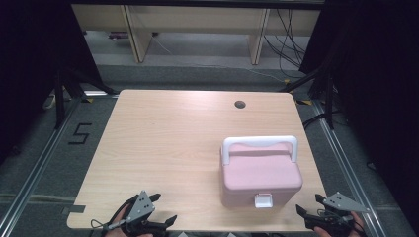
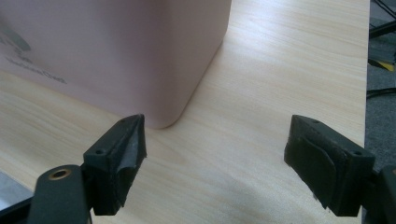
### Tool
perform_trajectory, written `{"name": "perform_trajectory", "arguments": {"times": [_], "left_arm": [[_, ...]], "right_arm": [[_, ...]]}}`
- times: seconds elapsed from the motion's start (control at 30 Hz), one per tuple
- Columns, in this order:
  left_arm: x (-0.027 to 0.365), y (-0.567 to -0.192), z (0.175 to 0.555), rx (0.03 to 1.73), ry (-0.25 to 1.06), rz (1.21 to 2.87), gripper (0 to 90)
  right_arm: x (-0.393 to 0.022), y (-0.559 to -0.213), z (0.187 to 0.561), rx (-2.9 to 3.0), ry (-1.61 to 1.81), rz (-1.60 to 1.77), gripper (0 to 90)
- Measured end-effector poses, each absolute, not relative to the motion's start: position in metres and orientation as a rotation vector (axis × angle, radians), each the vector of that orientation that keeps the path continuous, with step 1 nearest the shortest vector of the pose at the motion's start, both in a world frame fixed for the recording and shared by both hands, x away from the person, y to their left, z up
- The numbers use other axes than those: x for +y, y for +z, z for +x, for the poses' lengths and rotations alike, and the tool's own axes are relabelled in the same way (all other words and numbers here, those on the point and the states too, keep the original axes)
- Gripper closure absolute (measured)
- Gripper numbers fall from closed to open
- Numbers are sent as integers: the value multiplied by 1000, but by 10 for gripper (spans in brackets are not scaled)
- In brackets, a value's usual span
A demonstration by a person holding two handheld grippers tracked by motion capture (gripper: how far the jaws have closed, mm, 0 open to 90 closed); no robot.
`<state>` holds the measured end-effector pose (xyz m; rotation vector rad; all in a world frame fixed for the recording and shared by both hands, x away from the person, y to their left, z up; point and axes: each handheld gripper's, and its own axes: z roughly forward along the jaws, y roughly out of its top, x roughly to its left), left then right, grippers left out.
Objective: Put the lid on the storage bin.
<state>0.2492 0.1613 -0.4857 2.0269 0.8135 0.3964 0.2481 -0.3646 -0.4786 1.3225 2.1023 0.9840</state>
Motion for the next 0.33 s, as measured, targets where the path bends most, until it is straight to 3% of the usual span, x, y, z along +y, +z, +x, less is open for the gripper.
{"name": "perform_trajectory", "arguments": {"times": [0.33], "left_arm": [[163,-485,250,804,401,2048,156]], "right_arm": [[-365,-479,248,2102,982,1314,208]]}}
